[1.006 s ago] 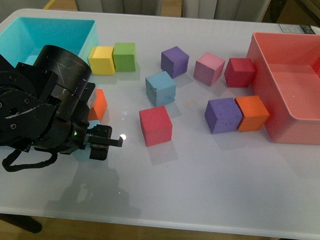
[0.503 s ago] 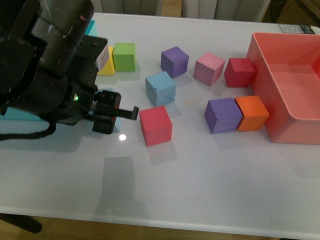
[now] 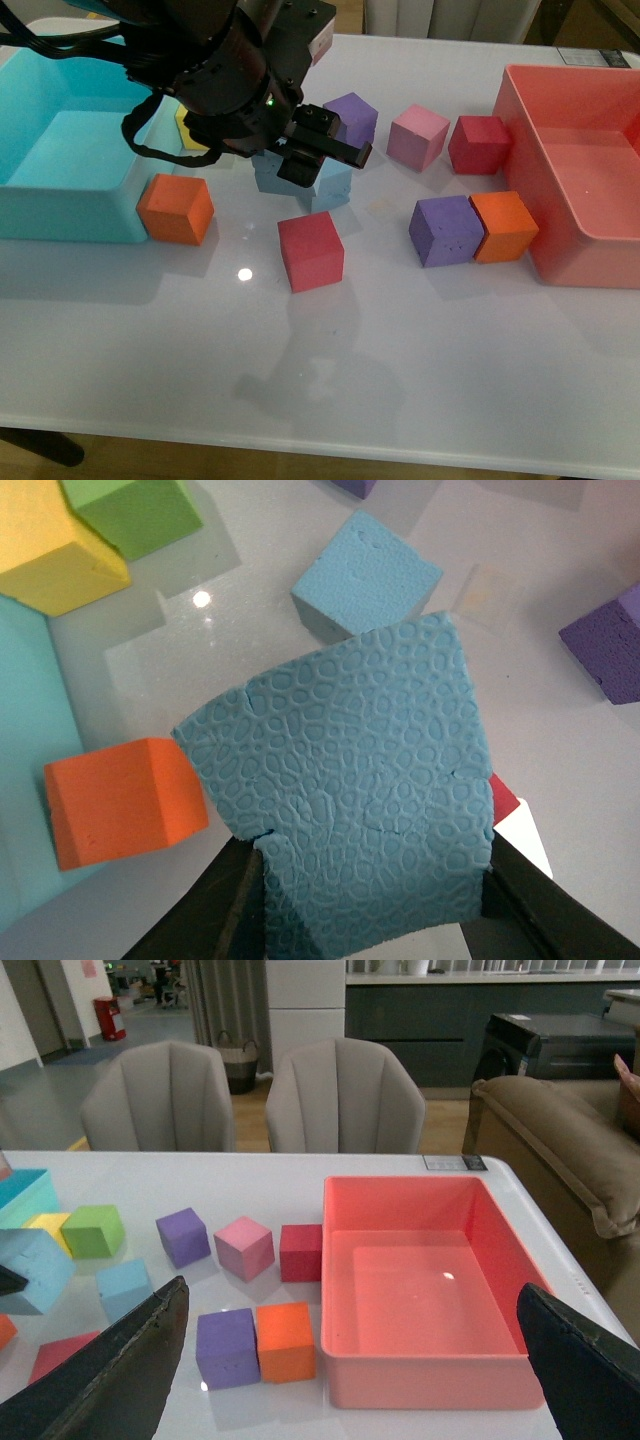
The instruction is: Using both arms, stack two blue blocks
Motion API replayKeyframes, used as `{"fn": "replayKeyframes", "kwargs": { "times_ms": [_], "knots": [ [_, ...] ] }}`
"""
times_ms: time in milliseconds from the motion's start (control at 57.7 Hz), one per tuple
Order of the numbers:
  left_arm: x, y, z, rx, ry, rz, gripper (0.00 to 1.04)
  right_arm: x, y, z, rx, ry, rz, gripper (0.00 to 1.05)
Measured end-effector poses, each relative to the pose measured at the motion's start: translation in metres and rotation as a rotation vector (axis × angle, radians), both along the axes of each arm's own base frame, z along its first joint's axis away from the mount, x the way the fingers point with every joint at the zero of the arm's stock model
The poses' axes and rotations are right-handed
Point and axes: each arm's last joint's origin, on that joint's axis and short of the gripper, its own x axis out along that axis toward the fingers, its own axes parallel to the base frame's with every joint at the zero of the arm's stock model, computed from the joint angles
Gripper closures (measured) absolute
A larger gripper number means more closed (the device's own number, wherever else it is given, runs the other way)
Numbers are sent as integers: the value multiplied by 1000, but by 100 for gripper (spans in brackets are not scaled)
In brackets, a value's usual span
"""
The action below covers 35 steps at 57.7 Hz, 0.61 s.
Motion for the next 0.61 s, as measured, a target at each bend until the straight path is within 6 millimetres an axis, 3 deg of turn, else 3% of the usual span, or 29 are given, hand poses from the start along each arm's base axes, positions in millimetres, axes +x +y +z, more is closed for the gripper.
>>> {"fn": "replayKeyframes", "kwargs": {
  "times_ms": [225, 607],
  "knots": [
    [26, -16, -9, 52, -5, -80, 65, 0, 0, 0, 0, 0, 0, 9],
    [53, -31, -22, 95, 6, -143, 65, 0, 0, 0, 0, 0, 0, 9]
  ]
}}
